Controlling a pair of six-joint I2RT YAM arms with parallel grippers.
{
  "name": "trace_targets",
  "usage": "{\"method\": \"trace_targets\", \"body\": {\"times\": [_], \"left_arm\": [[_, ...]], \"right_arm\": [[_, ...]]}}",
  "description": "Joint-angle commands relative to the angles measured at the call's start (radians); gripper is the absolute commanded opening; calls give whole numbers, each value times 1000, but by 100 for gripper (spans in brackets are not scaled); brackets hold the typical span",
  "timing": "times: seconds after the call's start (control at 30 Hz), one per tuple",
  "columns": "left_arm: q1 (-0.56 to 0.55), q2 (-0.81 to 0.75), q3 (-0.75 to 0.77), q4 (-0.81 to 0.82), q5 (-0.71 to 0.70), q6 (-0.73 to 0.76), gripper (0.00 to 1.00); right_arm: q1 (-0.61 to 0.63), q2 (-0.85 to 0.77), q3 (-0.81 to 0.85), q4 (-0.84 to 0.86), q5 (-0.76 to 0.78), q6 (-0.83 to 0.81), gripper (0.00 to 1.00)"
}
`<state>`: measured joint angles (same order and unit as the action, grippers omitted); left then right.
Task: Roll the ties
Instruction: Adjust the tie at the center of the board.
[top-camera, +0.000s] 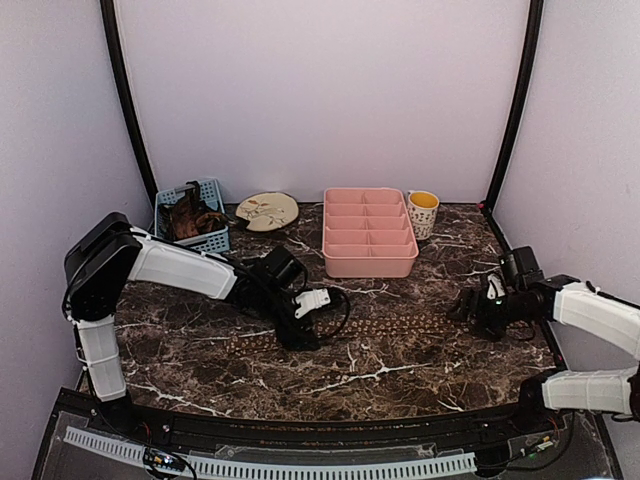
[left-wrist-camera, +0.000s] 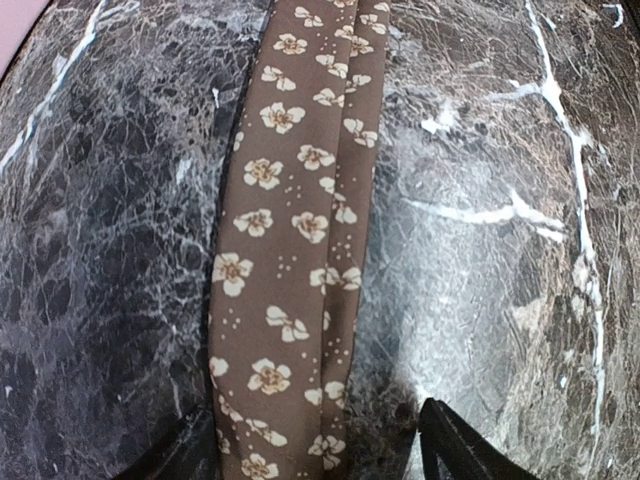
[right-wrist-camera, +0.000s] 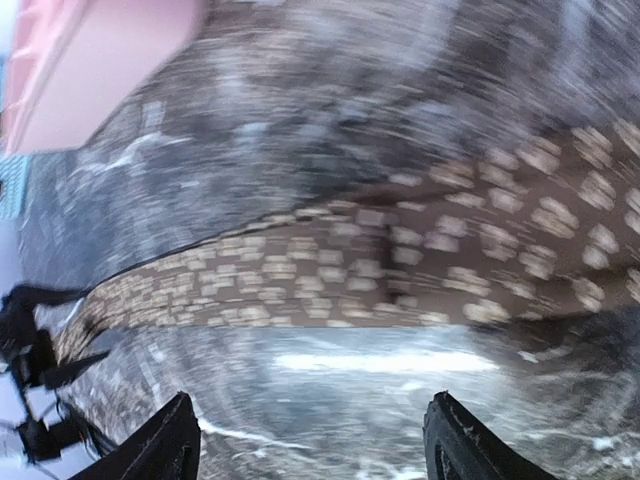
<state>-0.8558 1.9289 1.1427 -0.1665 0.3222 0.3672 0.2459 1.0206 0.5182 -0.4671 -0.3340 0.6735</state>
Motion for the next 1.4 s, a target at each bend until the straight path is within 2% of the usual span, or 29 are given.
{"method": "trace_targets", "body": {"times": [0.0, 0.2, 0.43, 0.67, 0.83, 0.97, 1.13, 1.37], "left_arm": [[-2, -52, -29, -83, -37, 1, 72], [8, -44, -45, -80, -39, -9, 72], [50, 19, -10, -119, -140, 33, 70], [90, 73, 68, -117, -104, 109, 58], [96, 108, 118, -150, -100, 162, 58], [98, 57, 109, -201, -98, 145, 66], [98, -70, 0, -295, -145, 113, 73], [124, -96, -80, -389, -252, 106, 70]], "right_arm": [[-96, 32, -51, -83, 49, 20, 78], [-182, 96, -77, 13, 98, 7, 78], [-234, 242, -36, 129, 119, -37, 76], [-280, 361, -13, 240, 93, -57, 71], [-285, 424, 23, 269, 81, -67, 70], [-286, 381, 21, 268, 43, -92, 71], [-285, 251, -10, 263, -40, -129, 75], [-254, 129, -25, 301, -158, -140, 79]]}}
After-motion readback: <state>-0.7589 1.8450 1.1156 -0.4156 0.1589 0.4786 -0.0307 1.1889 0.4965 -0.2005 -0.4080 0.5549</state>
